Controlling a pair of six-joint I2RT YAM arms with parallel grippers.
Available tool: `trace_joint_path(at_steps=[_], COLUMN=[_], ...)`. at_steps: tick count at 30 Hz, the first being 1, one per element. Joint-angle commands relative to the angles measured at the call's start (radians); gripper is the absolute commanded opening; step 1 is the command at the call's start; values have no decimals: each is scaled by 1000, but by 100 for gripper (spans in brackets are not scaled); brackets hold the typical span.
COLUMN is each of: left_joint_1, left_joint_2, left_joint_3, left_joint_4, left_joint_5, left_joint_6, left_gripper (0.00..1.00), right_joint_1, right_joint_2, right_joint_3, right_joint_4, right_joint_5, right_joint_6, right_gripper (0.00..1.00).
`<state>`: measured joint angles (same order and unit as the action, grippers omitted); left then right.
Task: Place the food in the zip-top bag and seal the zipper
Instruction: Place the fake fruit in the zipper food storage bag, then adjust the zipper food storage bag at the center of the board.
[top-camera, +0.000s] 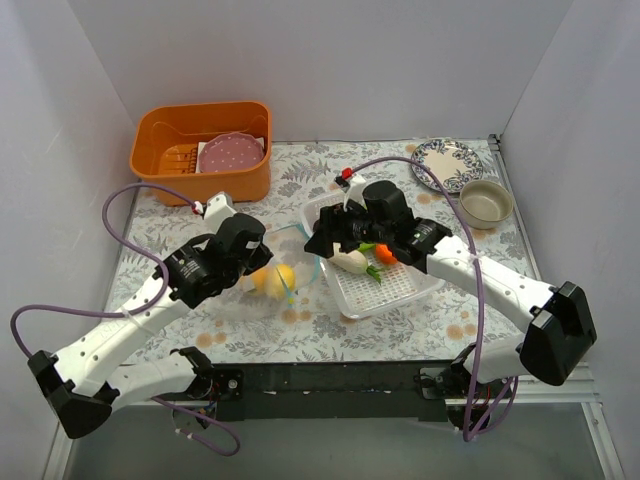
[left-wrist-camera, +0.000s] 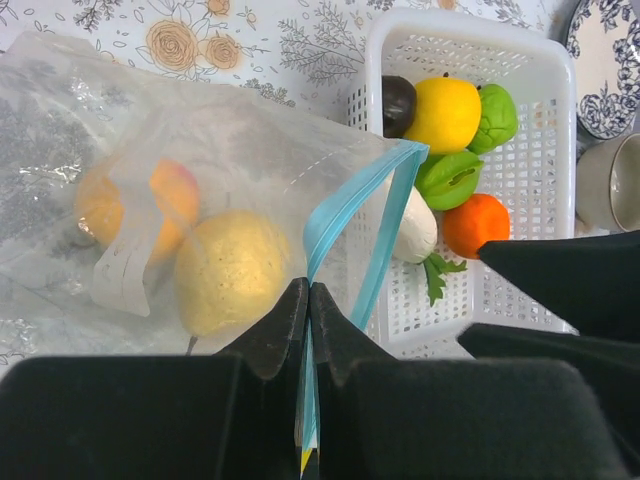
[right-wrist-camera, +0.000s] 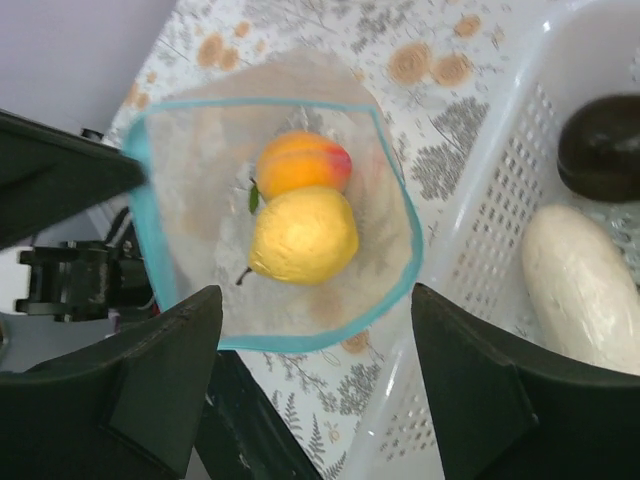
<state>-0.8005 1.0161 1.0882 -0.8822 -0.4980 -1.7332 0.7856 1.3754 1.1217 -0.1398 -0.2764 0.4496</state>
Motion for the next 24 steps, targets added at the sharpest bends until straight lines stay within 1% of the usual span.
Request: trace_joint_path(at_steps=[1,4,9,11,14,15,16,17,18,19,20,21,24], left_joint_1=[-2,-2,-2,-2,-2,-2,-2,-2,-2,-2,-2,-2,-2], left_joint_2=[-60,-77,-96,-97,-97,-97,-97,-97,-94,-94,-94,-94,-96], left_joint_3=[36,44,45,44,42,41,42,41,42,48,53,58,113], left_joint_4=[3,-23,-37,-32,-24,-20,-17,-9,-11,-14,-20,-24,-52], left_joint_5=[-36,-51,-56,-56,-47,-45,-40,-40,-40,-45,-50,-54,-109], left_joint_6=[4,-2,-2,0,0,4,6,9,12,12,12,15,56], left_gripper=[0,0,0,0,0,0,0,0,0,0,0,0,0], right_joint_1=[-2,-3,0,0,1,1,1,3,4,10,17,20,30], right_joint_2=[1,4,14,27,48,56,72,80,92,94,94,93,90], right_joint_3=[-74,-95,-96,-89,-79,-74,-63,-60,-53,-39,-30,-17,55], right_joint_4=[-34,-15,19,28,42,40,40,43,43,43,42,43,49], right_joint_5=[57,34,11,-1,-24,-41,-50,-63,-76,-76,-78,-84,-127], right_joint_6=[37,55,73,77,83,83,87,89,90,86,84,81,67], right_gripper=[77,67,68,65,59,53,51,44,26,21,14,4,1])
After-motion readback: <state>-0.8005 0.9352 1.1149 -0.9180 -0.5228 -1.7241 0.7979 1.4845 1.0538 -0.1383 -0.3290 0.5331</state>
